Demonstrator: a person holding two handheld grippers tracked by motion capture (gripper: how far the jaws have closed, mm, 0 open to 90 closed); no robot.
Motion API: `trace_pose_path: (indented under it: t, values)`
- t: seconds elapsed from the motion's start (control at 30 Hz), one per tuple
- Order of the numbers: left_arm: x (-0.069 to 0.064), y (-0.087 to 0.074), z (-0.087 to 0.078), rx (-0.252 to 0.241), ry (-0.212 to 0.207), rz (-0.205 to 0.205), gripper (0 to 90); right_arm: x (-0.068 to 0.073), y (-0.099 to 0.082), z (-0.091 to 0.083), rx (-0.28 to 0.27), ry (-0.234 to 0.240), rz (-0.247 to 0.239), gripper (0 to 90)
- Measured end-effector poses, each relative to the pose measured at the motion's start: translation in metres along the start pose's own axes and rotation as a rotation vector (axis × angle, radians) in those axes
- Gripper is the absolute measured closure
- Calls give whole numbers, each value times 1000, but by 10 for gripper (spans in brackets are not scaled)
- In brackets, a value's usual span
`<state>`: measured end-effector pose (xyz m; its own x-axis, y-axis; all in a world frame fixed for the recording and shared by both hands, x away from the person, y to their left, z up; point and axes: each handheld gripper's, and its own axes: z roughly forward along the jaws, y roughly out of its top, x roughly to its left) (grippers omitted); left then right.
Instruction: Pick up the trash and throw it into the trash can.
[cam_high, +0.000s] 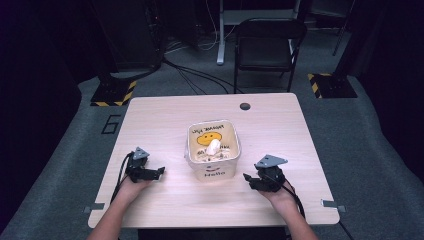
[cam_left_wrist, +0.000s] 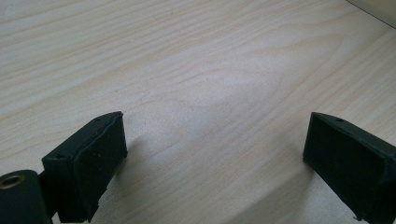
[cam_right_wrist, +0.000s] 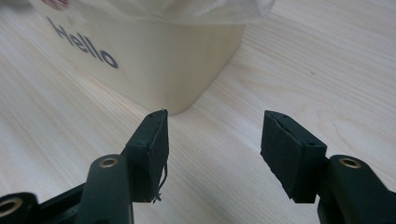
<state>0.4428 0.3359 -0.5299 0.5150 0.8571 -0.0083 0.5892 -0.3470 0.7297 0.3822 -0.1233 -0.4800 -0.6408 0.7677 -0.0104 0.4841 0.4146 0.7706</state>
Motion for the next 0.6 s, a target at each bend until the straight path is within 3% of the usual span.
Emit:
trace_pose_path:
  t: [0.1, 0.4, 0.47, 0.6]
  values:
    - [0, 0, 0, 0, 0, -2, 59, -5, -4, 2, 29, -9, 6, 382]
    - [-1, 0, 1, -6, 1, -4, 59, -19, -12, 3, 26, -17, 80, 359]
    - [-1, 0, 1, -7, 2, -5, 59, -21, -12, 3, 26, -26, 82, 353]
    - [-1, 0, 0, -6, 2, -5, 59, -34, -18, 2, 19, -67, 141, 305]
